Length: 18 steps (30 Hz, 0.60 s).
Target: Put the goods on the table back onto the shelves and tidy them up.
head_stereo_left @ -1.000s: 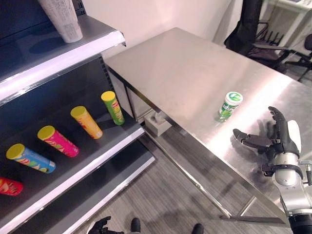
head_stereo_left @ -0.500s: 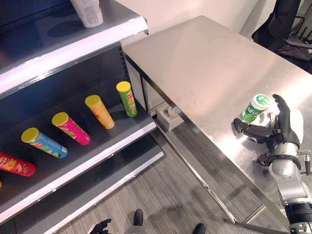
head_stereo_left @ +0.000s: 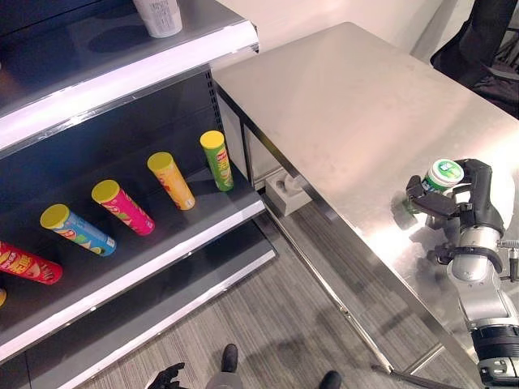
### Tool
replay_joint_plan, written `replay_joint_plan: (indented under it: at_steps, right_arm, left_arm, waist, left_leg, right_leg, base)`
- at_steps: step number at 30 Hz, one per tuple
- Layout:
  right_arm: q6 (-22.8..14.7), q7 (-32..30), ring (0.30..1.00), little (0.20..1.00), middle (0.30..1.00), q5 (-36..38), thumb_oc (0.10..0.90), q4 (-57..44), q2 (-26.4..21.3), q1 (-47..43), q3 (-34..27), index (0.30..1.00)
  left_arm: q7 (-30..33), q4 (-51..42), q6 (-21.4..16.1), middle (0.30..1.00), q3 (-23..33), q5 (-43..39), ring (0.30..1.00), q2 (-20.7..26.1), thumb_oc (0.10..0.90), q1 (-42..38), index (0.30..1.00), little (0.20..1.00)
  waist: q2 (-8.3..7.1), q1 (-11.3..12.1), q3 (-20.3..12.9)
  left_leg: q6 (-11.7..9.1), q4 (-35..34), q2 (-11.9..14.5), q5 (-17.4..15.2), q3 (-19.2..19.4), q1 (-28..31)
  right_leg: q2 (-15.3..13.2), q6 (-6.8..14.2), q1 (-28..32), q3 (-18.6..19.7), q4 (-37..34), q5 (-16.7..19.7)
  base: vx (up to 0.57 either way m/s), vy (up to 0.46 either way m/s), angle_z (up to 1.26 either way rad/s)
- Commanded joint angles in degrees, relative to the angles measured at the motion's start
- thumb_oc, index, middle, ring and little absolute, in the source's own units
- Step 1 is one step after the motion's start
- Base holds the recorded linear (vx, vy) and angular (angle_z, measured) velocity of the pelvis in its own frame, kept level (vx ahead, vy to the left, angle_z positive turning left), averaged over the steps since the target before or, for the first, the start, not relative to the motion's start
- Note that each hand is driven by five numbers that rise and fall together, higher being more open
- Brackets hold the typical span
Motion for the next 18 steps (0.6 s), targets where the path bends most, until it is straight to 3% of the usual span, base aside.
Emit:
replay_joint_plan:
  at_steps: [1,11,18]
  right_arm:
    - [-2.7,-4.4,0.300,0.300,0.300,-1.4,0.400,-2.1,-5.1,-6.9,-0.9,0.300]
    - [-3.7,-1.7,0.300,0.300,0.300,-2.4,0.400,-10.1,-8.2,-4.8,-3.6,0.300]
    - [-10.8,7.7,0.300,0.300,0.300,14.4,0.400,-18.4,-13.5,-11.7,-0.6,0.300]
  left_arm:
    - [1.2,0.3,-1.7,0.900,-1.6,1.9,0.900,4.6,0.800,-1.3,0.900,0.900]
    - [0.9,0.4,-1.1,0.900,0.0,2.0,0.900,4.8,0.800,-1.0,0.900,0.900]
    - [-0.7,0.7,-1.1,0.900,0.1,-0.4,0.900,4.9,0.800,-1.6,0.900,0.900]
  waist:
    - [-2.03,0.9,-2.6]
    - [-2.35,0.4,-4.1]
    - [-3.08,0.9,-5.3]
  left_leg:
    - [0.0,0.1,-0.6,-1.9,1.6,0.1]
    - [-0.7,0.2,0.6,-2.3,2.0,2.1]
    - [-3.2,1.1,3.6,-0.7,1.5,2.9]
  right_leg:
    - [-1.2,1.9,1.2,0.2,0.6,-3.7]
    - [0.0,1.2,2.9,0.4,0.6,-5.1]
    - [3.3,-0.9,4.9,0.0,0.6,-7.7]
  base:
    - [0.00,0.000,0.00]
    - [0.00,-0.023,0.00]
    - [-0.05,-0.128,0.01]
